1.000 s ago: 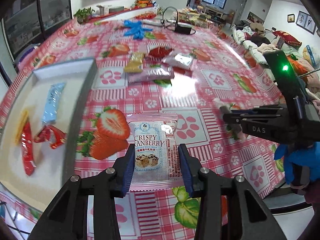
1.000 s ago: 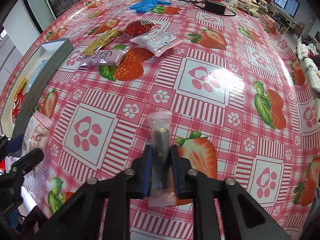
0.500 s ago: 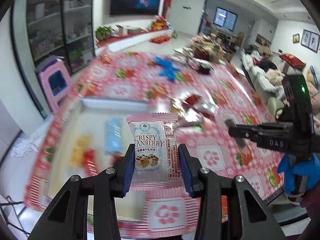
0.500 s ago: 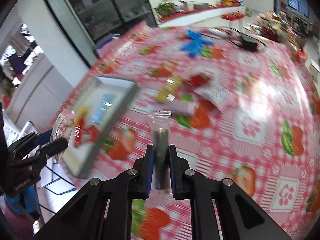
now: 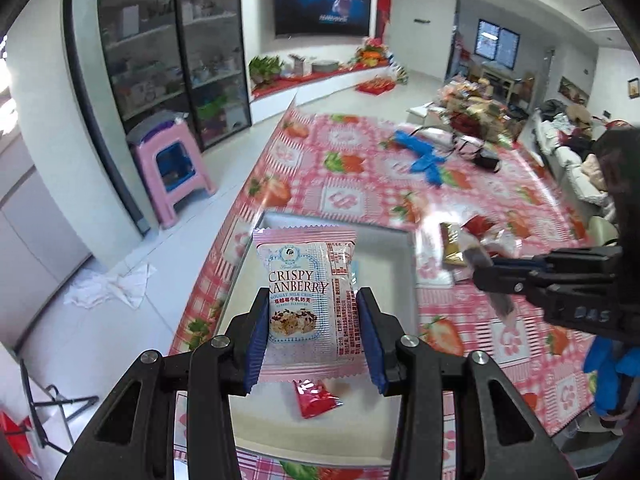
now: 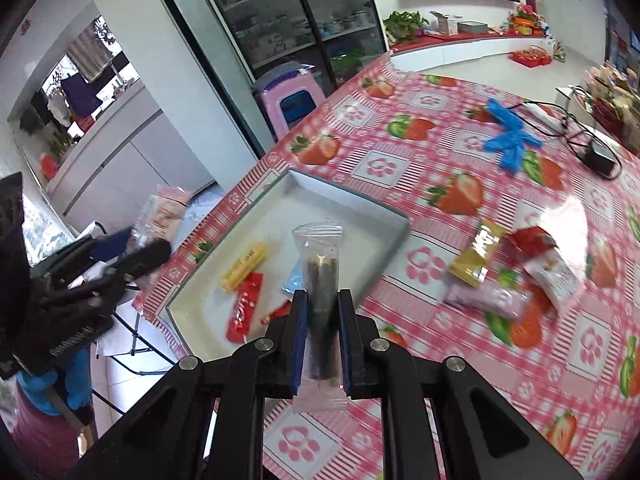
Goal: Organize snacks
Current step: 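Carry the cranberry packet into the tray with left while right drops the dark bar there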
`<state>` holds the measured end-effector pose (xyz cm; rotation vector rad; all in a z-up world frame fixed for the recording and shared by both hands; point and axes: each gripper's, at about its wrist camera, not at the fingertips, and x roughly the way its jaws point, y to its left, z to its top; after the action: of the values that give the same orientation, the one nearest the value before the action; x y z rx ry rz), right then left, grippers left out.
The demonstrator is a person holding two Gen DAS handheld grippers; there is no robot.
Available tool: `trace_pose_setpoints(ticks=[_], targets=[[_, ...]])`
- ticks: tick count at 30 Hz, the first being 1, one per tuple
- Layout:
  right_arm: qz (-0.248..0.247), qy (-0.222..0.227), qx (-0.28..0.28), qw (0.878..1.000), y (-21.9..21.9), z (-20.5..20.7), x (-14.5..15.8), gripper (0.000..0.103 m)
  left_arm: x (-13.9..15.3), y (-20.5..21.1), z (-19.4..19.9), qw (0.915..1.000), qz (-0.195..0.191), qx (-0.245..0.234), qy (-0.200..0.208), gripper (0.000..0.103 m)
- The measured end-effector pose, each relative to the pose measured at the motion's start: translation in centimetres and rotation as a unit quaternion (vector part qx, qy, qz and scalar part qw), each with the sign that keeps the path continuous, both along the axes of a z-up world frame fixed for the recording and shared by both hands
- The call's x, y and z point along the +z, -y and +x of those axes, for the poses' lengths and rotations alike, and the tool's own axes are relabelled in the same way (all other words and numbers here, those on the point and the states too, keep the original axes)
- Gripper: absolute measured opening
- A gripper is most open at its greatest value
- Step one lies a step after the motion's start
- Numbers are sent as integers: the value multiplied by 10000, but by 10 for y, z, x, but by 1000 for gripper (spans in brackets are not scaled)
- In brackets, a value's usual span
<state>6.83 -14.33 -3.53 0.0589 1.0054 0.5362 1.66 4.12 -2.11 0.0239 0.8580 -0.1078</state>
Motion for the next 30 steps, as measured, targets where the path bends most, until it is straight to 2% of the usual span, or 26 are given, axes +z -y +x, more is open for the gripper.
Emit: trace_pose_setpoints(ticks=[7,15,16,18,19,22,23,24,25,26,30], targets=[[-1,-378,-80,9993,-30,26,-33,16,-62,-5,22,9988,-133,113,-460,46],[-188,-640,97,9977,-60,43,-63,16,-96,-12,34,9974,-97,137,-701,46],[-206,-680,114,9974,-63,45,-66,16,-99,-11,34,9974,-71,142,-704,49],[-231,-755,118,9968,-66,48,-71,16,-102,-10,32,9972,-36,135,-731,65],[-237,-810,124,9964,-67,49,-73,16,-102,-11,32,9972,-25,149,-730,80],[-205,-929,114,9954,-64,49,-75,20,-96,-10,29,9976,-52,118,-677,82],[-202,-938,106,9953,-63,49,-74,35,-94,-9,29,9976,-44,125,-682,82],[-218,-919,61,9955,-59,48,-72,66,-92,-9,29,9976,-33,131,-682,82],[-241,-874,11,9959,-57,48,-70,80,-88,-8,29,9976,-11,137,-677,82],[-261,-782,-51,9966,-52,46,-66,90,-85,-8,29,9976,-9,138,-671,82],[-307,-732,-142,9967,-34,42,-55,90,-63,1,27,9980,-91,85,-624,82]])
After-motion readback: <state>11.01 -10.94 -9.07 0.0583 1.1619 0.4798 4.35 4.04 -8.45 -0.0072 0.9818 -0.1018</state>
